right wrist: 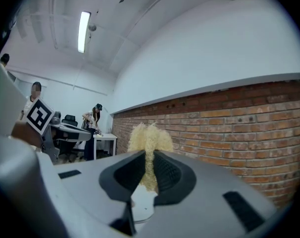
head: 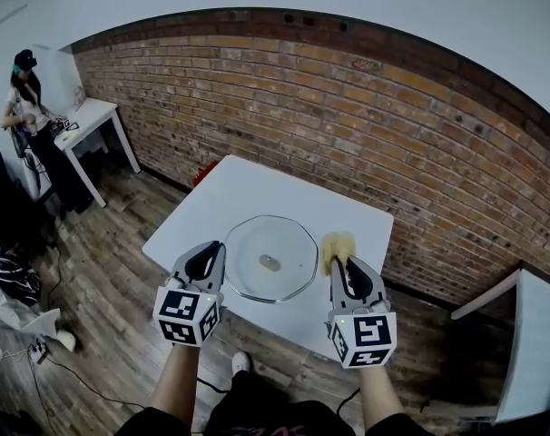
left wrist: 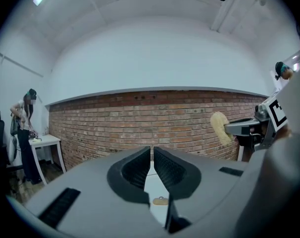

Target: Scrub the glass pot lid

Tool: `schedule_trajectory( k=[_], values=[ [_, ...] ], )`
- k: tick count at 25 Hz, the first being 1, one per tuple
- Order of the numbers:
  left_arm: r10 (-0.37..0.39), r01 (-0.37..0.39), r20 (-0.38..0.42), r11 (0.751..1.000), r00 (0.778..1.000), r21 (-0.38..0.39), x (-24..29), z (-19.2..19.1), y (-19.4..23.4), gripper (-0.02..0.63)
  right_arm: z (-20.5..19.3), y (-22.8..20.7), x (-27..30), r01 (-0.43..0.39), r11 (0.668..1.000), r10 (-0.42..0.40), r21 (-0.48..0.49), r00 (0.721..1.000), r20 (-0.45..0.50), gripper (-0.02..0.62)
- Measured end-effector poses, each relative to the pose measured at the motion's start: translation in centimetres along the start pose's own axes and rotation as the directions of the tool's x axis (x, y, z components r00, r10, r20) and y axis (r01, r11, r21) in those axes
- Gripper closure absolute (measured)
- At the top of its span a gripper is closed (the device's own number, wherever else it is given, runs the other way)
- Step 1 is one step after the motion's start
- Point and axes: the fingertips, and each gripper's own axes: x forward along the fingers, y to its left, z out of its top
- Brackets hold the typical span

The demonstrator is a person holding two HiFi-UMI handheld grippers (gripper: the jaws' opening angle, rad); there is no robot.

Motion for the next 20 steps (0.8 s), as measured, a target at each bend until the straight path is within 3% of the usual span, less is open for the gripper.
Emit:
schedule_trajectory(
  k=[20],
  values=[
    [-0.169, 0.167, -0.052, 0.985, 0.984, -0.035, 10.1, -2.7, 10.8, 0.577, 0.2, 3.8, 12.2, 0.15, 0.989, -0.151, -0.017, 0.986, -0.068, 0.541]
  ],
)
